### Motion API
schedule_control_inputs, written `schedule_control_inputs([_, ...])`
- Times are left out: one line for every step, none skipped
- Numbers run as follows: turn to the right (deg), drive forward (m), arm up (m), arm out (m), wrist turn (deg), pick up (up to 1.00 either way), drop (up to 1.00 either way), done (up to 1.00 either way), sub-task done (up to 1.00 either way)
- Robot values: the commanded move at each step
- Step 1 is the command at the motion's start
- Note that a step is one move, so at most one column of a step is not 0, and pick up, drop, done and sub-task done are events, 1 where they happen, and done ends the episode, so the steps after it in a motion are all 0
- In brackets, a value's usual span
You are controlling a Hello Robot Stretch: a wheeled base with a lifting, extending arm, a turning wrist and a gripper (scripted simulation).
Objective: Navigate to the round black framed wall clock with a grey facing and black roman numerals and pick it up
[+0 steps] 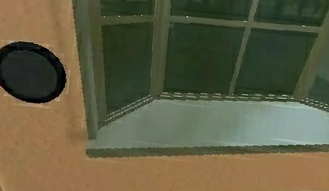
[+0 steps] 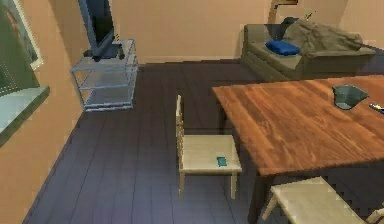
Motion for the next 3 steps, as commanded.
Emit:
schedule_control_inputs([0.0,0.20,0.00,0.00,0.0,0.00,0.00,0.00,0.00])
schedule_control_inputs([-45.0,0.00,0.00,0.00,0.0,0.00,0.00,0.00,0.00])
schedule_control_inputs([-45.0,0.00,0.00,0.00,0.0,0.00,0.00,0.00,0.00])
